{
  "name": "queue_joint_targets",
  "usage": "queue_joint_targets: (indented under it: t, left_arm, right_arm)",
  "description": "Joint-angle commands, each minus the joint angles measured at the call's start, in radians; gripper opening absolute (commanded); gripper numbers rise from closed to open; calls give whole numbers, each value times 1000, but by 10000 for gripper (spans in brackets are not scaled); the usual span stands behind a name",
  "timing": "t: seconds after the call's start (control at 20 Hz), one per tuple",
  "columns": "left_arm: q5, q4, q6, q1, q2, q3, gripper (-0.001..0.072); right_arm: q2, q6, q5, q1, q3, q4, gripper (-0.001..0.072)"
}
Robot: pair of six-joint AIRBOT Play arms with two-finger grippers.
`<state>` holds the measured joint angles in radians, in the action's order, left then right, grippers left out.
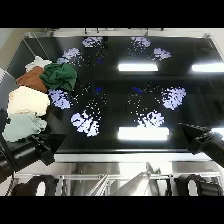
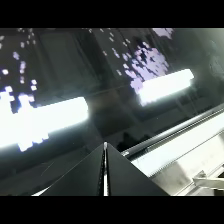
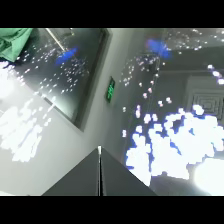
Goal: Fold the shirts.
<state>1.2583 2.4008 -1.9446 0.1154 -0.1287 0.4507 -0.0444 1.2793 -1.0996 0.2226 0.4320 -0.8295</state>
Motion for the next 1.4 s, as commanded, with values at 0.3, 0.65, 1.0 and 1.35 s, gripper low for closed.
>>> queue_joint_targets:
  t: [0.3,0.65,1.0,1.35]
  left_arm:
    - [0,0,1,0,1,0,22]
    - [-2,0,1,0,1,0,22]
    - [-231,-84,127,2,-32,43,3]
    - [-139,-420,190,2,-814,683,603]
  right_arm:
    - [1,0,0,-1,0,0,26]
    - [1,0,0,-1,0,0,26]
    - [0,2,-5,0,0,45,27]
    - [-114,113,148,0,0,44,32]
